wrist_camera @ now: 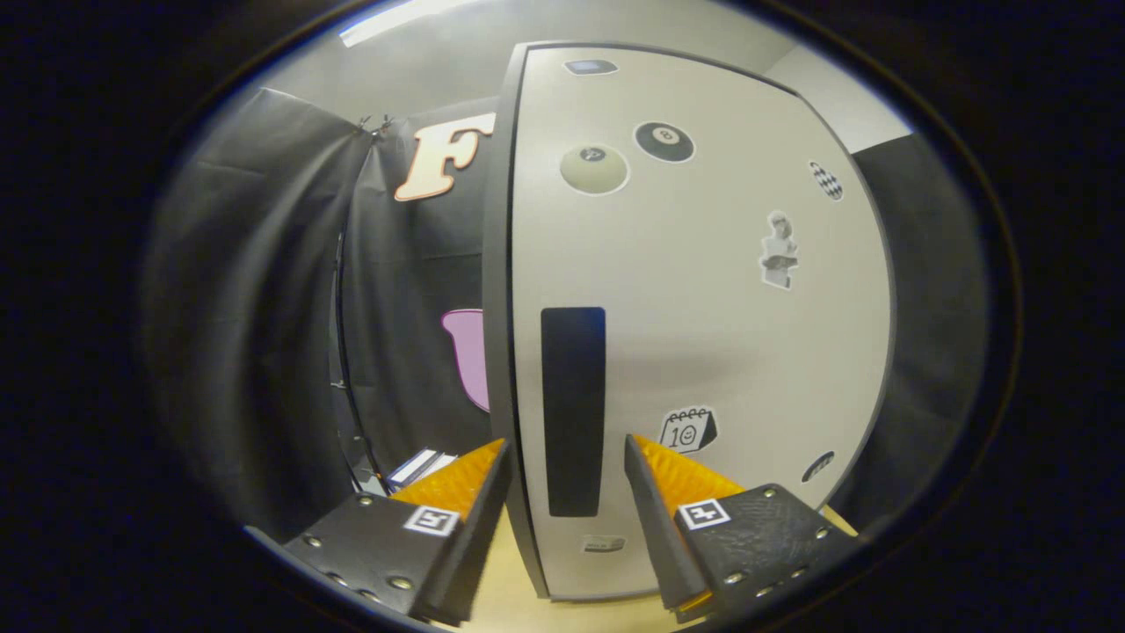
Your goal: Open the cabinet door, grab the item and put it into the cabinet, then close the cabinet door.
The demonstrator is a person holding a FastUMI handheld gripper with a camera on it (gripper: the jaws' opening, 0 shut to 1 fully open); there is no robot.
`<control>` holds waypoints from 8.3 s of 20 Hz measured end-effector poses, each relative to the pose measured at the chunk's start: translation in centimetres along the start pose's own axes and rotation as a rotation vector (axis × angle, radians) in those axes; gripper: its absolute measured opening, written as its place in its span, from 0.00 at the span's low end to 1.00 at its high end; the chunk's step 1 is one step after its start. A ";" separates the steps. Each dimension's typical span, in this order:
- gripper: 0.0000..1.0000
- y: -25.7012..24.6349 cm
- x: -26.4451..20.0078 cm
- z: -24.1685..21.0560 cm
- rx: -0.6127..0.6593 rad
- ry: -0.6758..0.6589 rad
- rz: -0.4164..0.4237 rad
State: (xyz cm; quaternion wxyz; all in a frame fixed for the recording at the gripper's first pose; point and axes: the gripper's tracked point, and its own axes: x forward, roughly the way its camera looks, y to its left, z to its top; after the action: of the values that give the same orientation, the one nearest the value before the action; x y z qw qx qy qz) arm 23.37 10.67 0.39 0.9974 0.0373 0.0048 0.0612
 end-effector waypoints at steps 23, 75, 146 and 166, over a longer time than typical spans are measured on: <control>0.25 -0.9 -3.5 0.3 0.034 0.035 -0.038; 0.03 -31.5 -25.6 0.6 0.091 0.037 -0.137; 0.96 -10.6 -17.8 -35.8 0.050 0.473 -0.016; 0.54 -10.5 -14.7 -38.2 0.084 0.502 -0.029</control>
State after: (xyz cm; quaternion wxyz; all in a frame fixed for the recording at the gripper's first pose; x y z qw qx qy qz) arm 9.55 1.32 -38.45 0.9633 0.0623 0.2554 0.0539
